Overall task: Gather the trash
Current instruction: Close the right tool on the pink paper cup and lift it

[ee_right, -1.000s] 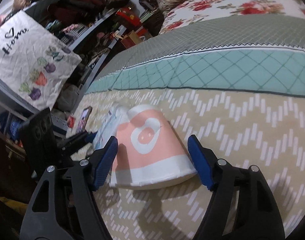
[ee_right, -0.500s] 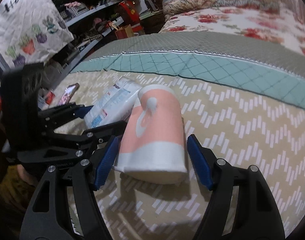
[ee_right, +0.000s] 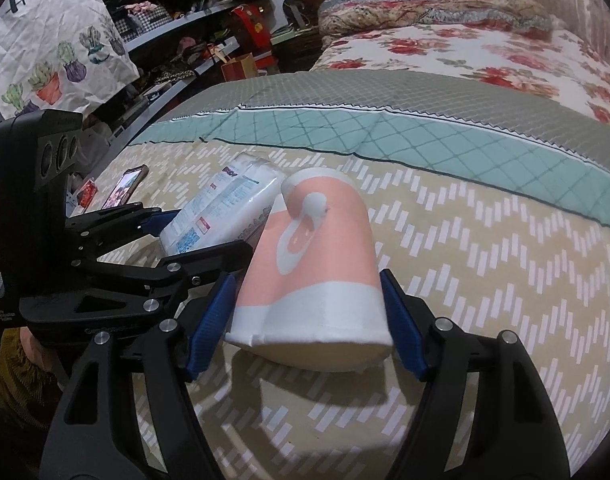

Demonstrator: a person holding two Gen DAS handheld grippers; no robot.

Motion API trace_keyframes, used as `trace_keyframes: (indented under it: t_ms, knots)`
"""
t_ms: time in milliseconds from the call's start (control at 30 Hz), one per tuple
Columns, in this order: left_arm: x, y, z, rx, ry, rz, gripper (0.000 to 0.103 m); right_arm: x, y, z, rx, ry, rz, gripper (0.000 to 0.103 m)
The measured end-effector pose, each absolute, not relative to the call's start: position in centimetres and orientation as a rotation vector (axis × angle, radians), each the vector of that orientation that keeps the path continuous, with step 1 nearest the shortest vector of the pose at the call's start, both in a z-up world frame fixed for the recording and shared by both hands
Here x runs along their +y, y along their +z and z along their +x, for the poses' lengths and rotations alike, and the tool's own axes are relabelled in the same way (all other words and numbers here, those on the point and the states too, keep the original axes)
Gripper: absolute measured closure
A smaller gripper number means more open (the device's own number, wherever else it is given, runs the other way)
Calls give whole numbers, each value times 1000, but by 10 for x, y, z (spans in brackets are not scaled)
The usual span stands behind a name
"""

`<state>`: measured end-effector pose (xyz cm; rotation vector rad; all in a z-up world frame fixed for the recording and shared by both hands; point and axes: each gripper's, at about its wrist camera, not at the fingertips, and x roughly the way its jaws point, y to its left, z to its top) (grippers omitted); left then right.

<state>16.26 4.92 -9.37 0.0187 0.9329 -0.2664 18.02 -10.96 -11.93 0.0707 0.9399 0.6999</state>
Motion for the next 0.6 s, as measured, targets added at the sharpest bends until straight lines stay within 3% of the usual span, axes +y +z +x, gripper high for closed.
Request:
trace_keyframes:
  t_ms: [33,167,433,600]
  knots:
    - [49,-94,163,933,-267,18,45,-111,-120,180,946,723,98,45]
    - [49,-94,162,933,-264,25,45,-115,-122,181,942,735,135,59]
    - [47,-94,162,933,-259,34,45,-121,-119,177,901,716,159,72]
    - [48,-94,162,932,-261,26,45,-127,-116,169,883,675,166,74]
